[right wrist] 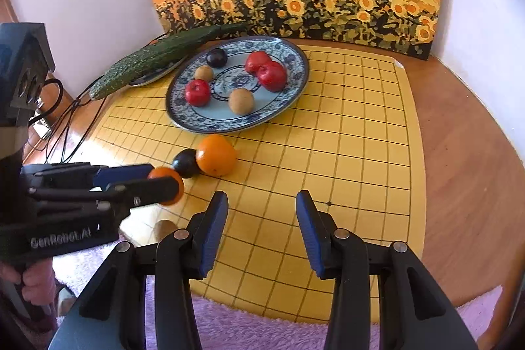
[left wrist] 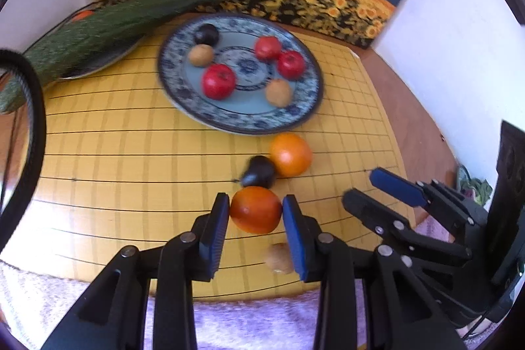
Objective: Organize fruits
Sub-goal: 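Move the left gripper to an orange and close on it, then grasp a small brown potato with the right gripper while the left gripper holds the orange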
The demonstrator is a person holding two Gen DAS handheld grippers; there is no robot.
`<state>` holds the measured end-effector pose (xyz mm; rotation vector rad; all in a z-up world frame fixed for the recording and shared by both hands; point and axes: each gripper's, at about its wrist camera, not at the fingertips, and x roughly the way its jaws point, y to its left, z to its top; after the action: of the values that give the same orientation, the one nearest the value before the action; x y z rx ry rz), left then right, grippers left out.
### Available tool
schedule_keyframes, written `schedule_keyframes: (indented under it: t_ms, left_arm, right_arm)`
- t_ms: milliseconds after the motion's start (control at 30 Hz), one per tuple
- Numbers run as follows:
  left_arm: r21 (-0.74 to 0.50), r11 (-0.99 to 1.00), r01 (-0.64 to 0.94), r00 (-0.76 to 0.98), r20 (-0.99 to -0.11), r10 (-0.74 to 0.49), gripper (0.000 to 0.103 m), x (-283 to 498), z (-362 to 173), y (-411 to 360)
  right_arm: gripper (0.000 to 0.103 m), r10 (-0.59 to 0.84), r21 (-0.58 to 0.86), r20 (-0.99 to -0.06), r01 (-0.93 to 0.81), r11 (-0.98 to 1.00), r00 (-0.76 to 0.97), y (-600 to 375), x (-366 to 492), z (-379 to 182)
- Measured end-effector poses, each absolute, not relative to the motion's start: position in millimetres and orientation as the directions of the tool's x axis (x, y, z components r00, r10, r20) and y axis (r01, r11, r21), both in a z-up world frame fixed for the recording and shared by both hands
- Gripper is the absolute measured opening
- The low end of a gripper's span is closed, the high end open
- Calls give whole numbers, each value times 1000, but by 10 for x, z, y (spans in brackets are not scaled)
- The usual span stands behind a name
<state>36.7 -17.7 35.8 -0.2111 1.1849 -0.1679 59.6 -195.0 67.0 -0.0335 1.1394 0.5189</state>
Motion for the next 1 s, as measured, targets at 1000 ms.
schedule_keyframes:
  t_ms: [1000]
  left_arm:
    - [-223, 967, -122, 406, -901, -156, 35, -5, 330, 347]
  right_arm:
    - [41, 416, 254, -888, -543, 800, 198, -1374, 135, 573]
